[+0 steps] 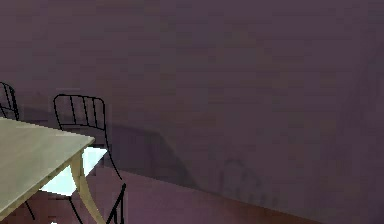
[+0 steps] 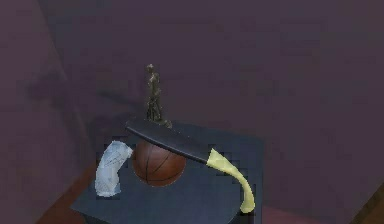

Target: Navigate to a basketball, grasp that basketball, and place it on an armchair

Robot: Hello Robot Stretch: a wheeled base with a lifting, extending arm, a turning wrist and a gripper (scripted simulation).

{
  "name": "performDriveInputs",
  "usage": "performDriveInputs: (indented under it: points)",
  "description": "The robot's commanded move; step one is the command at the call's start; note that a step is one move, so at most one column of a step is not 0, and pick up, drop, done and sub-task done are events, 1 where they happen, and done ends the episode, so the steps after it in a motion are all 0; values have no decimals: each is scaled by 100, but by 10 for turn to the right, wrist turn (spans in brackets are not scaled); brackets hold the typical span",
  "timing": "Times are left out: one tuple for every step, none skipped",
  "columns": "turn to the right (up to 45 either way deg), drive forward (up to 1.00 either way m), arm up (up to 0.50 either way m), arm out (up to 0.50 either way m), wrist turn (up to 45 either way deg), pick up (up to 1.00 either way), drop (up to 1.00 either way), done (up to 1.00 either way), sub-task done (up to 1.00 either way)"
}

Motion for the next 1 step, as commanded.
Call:
performDriveInputs:
  points:
    - [0,0,38,0,0,0,0,0,0]
